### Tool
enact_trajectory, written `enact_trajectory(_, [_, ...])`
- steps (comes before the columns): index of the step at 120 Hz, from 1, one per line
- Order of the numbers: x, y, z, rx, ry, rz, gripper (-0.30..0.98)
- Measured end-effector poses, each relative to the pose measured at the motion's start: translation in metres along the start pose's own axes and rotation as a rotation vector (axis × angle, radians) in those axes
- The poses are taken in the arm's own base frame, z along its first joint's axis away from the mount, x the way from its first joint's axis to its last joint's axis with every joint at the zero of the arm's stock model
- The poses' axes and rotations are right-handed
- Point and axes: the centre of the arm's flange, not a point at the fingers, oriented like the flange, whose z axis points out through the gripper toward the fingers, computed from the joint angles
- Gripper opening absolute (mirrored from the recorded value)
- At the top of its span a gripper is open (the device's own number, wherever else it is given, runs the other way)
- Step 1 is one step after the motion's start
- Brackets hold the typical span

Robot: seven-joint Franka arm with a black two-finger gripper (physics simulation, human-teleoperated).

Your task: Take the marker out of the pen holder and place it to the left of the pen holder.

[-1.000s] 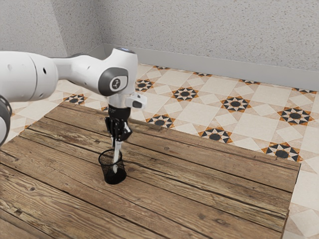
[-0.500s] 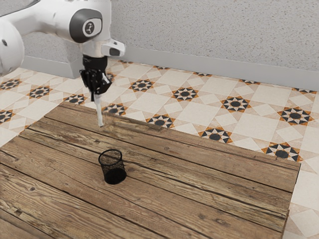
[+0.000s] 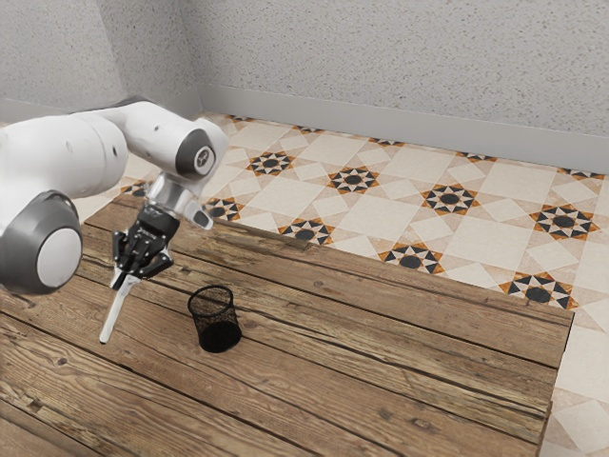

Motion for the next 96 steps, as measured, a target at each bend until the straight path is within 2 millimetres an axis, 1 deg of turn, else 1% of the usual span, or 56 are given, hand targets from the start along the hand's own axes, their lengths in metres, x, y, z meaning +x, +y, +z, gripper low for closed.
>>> enact_trajectory(21, [0.015,0.006,0.013,-0.004,-0.045,-0.018,-0.09])
enact_trajectory(42, [0.016,0.007,0.016,-0.027,-0.052,-0.028,0.3])
enact_trajectory(53, [0.015,0.007,0.014,-0.033,-0.05,-0.036,0.44])
enact_trajectory(60, [0.008,0.005,0.006,-0.043,-0.013,-0.039,0.5])
enact_trajectory(65, [-0.017,0.006,-0.013,-0.062,0.077,-0.026,0.53])
enact_trajectory(69, [-0.044,0.016,-0.024,-0.075,0.172,0.01,0.55])
enact_trajectory(79, [-0.132,0.039,-0.065,-0.103,0.459,0.084,0.6])
enact_trajectory(85, [-0.176,0.051,-0.087,-0.114,0.599,0.115,0.61])
enact_trajectory(91, [-0.213,0.055,-0.103,-0.133,0.704,0.132,0.63])
enact_trajectory(96, [-0.243,0.054,-0.115,-0.145,0.77,0.133,0.64])
